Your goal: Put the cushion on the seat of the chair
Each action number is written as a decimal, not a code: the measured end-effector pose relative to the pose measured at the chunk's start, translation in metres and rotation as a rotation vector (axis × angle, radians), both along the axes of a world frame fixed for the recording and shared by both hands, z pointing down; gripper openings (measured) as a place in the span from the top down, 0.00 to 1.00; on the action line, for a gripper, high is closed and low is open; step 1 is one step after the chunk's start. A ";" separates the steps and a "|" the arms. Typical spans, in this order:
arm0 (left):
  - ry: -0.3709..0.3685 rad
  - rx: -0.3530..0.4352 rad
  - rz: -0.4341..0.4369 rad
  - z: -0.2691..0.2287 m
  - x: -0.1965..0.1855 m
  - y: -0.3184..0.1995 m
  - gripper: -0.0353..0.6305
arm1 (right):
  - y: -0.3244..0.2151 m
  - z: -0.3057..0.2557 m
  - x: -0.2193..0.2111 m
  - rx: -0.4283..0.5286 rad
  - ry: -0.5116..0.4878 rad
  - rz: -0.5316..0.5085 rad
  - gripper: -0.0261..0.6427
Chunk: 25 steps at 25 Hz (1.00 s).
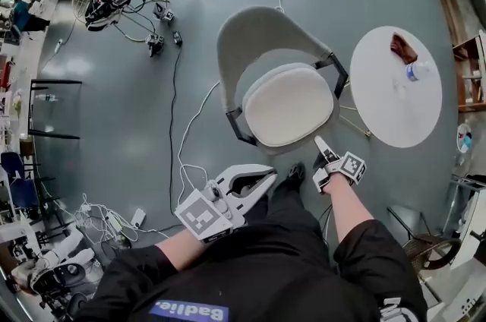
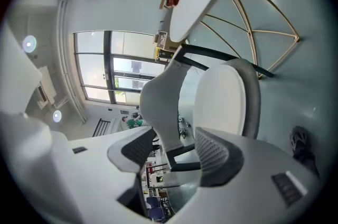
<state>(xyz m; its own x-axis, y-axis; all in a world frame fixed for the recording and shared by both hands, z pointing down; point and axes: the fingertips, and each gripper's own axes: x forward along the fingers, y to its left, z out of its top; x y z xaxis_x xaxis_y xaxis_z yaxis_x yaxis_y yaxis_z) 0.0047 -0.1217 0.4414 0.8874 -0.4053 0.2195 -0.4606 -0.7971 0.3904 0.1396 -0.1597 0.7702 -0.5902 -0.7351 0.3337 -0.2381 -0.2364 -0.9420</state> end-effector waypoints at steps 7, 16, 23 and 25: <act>0.057 0.026 0.013 -0.038 -0.019 0.012 0.94 | 0.003 -0.083 -0.020 0.093 0.052 -0.048 0.61; 0.157 0.102 0.010 -0.063 -0.049 0.007 0.94 | 0.019 -0.164 -0.061 0.178 0.041 -0.071 0.61; 0.223 0.087 0.012 -0.082 -0.064 -0.001 0.94 | 0.013 -0.251 -0.099 0.383 0.099 -0.173 0.61; 0.234 0.089 0.028 -0.093 -0.067 -0.004 0.94 | 0.011 -0.278 -0.113 0.411 0.081 -0.186 0.61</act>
<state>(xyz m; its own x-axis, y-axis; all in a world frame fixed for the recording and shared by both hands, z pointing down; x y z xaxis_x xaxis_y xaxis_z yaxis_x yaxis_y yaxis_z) -0.0622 -0.1254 0.3486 0.9210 -0.3884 -0.0286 -0.3432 -0.8442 0.4118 0.0267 -0.1483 0.4918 -0.7086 -0.7003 0.0867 -0.3179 0.2071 -0.9252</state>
